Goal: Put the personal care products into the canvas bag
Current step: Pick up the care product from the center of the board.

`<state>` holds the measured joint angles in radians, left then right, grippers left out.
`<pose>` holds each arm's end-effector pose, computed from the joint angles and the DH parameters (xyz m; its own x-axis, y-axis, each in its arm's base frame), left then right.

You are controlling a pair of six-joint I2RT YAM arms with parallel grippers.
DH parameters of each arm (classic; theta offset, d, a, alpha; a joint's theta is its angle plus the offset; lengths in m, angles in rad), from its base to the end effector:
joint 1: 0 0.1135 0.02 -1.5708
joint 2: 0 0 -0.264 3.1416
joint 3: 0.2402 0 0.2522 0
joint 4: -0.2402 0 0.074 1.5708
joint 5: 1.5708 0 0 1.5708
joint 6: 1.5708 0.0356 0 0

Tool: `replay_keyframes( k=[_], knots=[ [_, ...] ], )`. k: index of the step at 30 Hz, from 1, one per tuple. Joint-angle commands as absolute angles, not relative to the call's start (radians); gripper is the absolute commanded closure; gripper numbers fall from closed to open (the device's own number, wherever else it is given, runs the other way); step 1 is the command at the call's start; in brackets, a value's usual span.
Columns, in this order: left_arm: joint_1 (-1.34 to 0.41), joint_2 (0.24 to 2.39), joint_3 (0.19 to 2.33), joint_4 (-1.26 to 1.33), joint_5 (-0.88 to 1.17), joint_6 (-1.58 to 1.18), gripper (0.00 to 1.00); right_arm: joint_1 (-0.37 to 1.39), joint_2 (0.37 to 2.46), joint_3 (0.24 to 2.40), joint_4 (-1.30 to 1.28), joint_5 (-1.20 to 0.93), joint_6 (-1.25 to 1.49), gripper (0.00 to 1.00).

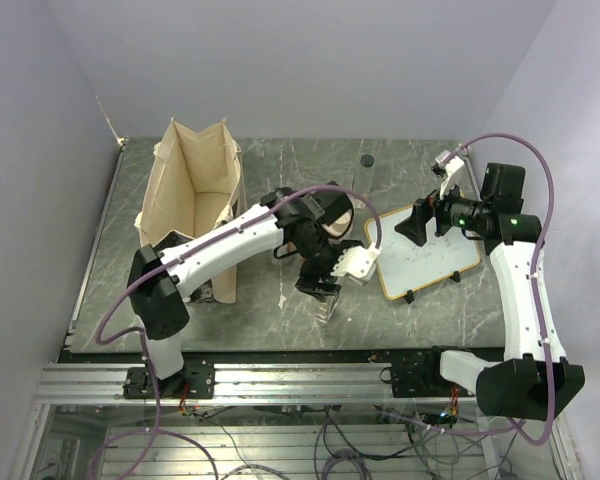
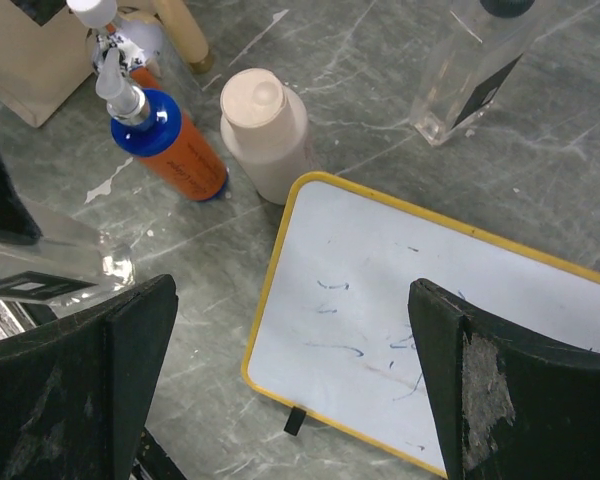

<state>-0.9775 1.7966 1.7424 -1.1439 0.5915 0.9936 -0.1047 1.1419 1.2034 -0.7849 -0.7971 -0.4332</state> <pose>0.1874 -0.3134 0.3210 0.3877 0.6692 -0.6339 0.8739 -0.4857 0.0218 0.2266 0.0018 0.3631 -0.4043 -0.2525 -0.8791 -0.6940 0.7107 0.1151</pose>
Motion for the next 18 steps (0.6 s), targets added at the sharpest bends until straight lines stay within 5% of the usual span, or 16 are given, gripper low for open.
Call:
replay_keyframes(
  k=[1, 18],
  knots=[
    [-0.939, 1.689, 1.874, -1.193, 0.686, 0.897, 0.93, -0.083, 1.154, 1.262, -0.781, -0.793, -0.453, 0.0],
    [-0.675, 1.425, 2.136, -1.078, 0.46, 0.461, 0.93, 0.215, 1.307, 1.411, -0.68, -0.699, -0.466, 0.01]
  ],
)
